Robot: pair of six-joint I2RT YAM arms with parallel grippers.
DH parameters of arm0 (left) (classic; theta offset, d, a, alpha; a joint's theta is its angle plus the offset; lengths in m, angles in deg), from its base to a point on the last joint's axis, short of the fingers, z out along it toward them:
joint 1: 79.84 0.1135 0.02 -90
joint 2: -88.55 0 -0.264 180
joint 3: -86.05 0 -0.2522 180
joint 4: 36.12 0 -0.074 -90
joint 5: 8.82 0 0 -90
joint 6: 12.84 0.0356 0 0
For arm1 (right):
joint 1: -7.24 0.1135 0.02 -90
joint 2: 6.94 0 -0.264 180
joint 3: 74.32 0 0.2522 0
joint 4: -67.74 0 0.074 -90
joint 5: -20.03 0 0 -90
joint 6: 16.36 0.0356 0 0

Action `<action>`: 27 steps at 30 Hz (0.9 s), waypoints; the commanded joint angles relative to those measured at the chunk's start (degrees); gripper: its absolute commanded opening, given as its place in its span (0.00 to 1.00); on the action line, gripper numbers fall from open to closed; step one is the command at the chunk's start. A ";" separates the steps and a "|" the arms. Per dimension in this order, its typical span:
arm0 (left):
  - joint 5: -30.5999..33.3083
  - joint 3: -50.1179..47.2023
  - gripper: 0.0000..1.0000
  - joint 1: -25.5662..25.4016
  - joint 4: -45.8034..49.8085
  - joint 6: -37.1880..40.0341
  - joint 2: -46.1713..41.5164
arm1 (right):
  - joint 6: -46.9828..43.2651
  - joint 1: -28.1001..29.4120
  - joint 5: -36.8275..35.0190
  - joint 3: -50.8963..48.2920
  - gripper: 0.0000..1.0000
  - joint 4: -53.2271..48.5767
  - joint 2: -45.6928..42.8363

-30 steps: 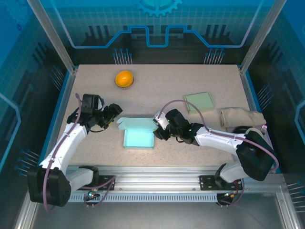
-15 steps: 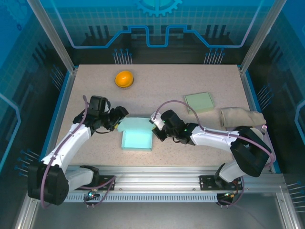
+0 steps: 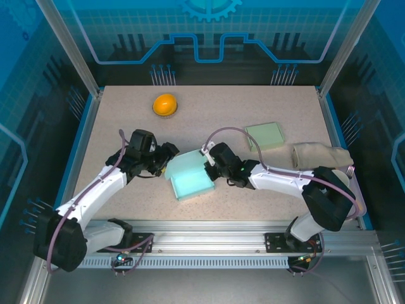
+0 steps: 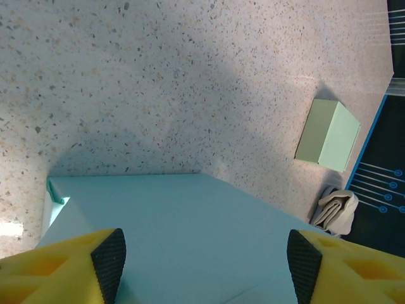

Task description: Fold the paper box

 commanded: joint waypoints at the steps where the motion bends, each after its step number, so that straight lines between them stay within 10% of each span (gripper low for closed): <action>1: 3.86 -1.92 0.71 -1.58 -1.47 -4.22 -1.70 | 5.61 2.76 -4.67 2.43 0.00 3.00 -0.27; 14: 9.10 2.65 0.76 -1.62 3.23 -1.75 1.77 | 3.73 -0.56 -7.56 2.22 0.00 2.37 -1.51; 27: 11.00 5.86 0.80 -10.89 3.41 -16.10 6.25 | 8.01 -0.19 -8.20 -2.39 0.00 3.59 -2.82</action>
